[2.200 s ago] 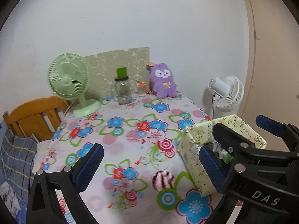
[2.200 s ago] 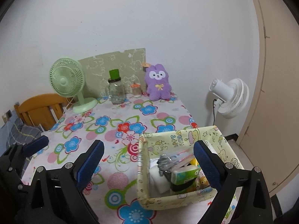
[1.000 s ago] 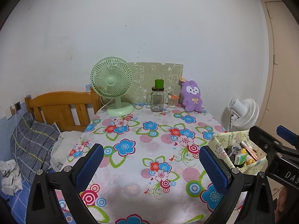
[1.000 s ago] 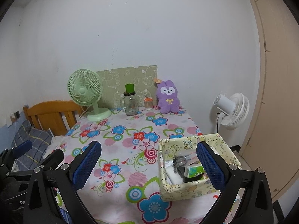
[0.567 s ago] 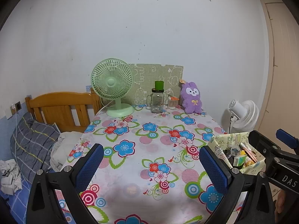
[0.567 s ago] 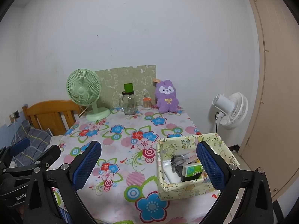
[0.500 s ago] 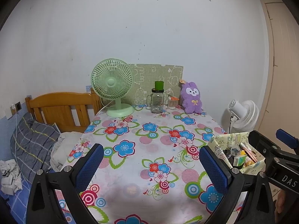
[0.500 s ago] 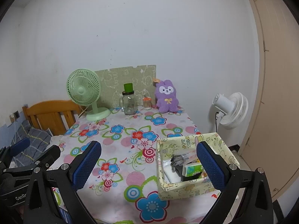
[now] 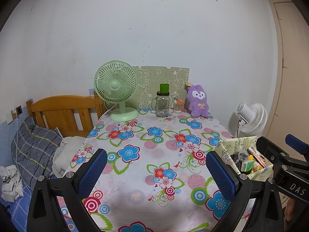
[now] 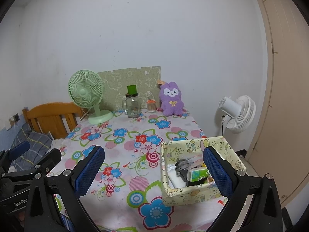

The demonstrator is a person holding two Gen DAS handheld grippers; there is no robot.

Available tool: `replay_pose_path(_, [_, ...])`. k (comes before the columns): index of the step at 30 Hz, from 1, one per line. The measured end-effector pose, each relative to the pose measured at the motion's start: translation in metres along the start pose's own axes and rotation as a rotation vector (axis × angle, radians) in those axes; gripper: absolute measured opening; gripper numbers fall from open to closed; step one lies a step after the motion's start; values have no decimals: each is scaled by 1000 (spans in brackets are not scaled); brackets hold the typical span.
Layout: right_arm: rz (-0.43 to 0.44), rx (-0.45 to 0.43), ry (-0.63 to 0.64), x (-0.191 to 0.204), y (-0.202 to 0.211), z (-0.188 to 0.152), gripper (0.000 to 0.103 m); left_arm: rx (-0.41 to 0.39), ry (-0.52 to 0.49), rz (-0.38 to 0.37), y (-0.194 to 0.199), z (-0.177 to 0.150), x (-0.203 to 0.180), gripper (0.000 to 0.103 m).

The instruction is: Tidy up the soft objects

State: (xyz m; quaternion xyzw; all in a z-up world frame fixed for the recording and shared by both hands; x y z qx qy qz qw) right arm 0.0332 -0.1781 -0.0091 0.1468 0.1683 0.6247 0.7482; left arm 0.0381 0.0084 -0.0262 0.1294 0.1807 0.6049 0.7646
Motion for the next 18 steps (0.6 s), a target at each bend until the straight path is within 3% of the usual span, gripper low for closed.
replay_pose_path(18, [-3,4,2,1,-1,-2,103,2,-1,3,0,0,0,103])
Point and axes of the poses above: each gripper's, at about its wrist camera, not at the fingertips, and y roughly against the way its jaws point, x to its left, z to its top, the point moved 6 cm from there along -y, roughly the way its jaws point, and after that the axes turned 13 degrees about -z, right-handed, at the moved point
